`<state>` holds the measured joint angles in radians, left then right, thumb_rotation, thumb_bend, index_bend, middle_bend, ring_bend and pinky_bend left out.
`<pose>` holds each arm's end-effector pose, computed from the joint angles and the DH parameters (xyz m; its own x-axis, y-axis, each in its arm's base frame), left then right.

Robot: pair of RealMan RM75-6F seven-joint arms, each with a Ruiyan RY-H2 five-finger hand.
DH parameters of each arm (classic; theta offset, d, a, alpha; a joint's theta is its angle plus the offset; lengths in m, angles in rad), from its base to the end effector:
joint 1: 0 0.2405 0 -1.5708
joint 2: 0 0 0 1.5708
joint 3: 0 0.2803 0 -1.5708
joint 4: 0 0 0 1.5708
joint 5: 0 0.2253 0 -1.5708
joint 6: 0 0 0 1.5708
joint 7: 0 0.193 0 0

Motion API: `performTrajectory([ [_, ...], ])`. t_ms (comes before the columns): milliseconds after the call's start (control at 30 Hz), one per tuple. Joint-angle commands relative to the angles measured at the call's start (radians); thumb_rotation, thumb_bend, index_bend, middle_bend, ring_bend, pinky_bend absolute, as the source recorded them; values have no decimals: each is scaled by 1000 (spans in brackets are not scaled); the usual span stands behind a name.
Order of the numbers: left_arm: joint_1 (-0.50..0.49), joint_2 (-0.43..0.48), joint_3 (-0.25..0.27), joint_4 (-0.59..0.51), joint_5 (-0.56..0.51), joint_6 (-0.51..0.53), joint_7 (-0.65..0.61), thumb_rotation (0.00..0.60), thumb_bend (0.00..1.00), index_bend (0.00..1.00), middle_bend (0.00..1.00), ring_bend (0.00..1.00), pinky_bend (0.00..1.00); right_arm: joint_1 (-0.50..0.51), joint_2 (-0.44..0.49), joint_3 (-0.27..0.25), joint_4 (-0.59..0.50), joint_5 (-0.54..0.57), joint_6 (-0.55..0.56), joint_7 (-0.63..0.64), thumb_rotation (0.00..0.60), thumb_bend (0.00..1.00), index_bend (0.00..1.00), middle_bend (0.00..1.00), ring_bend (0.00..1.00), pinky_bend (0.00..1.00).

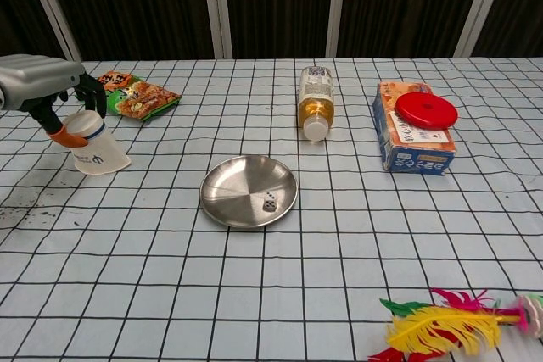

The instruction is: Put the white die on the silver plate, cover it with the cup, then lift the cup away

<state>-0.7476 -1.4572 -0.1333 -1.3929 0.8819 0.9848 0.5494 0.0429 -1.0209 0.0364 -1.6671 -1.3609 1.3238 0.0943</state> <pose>-0.2329 0.4396 0.0027 0.6369 0.2268 0.7368 0.7709 -0.1787 -0.6114 -0.3812 -0.2095 0.1650 0.3061 -0.1709 0.9365 -0.9240 0.1836 0.3355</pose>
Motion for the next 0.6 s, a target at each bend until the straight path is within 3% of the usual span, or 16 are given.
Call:
performTrajectory([
  [33, -2, 0, 1, -1, -11, -4, 11, 600, 429, 399, 369, 233, 254, 1, 1, 0, -1, 3, -2, -3, 600, 96, 213, 189, 152, 0],
  [333, 4, 17, -16, -42, 16, 28, -8, 600, 566, 477, 417, 245, 252, 3, 2, 3, -1, 3, -3, 3, 600, 96, 213, 189, 152, 0],
  [600, 5, 169, -117, -315, 40, 68, -87, 600, 566, 483, 417, 245, 244, 0, 9, -1, -7, -6, 2, 13, 600, 96, 213, 189, 152, 0],
])
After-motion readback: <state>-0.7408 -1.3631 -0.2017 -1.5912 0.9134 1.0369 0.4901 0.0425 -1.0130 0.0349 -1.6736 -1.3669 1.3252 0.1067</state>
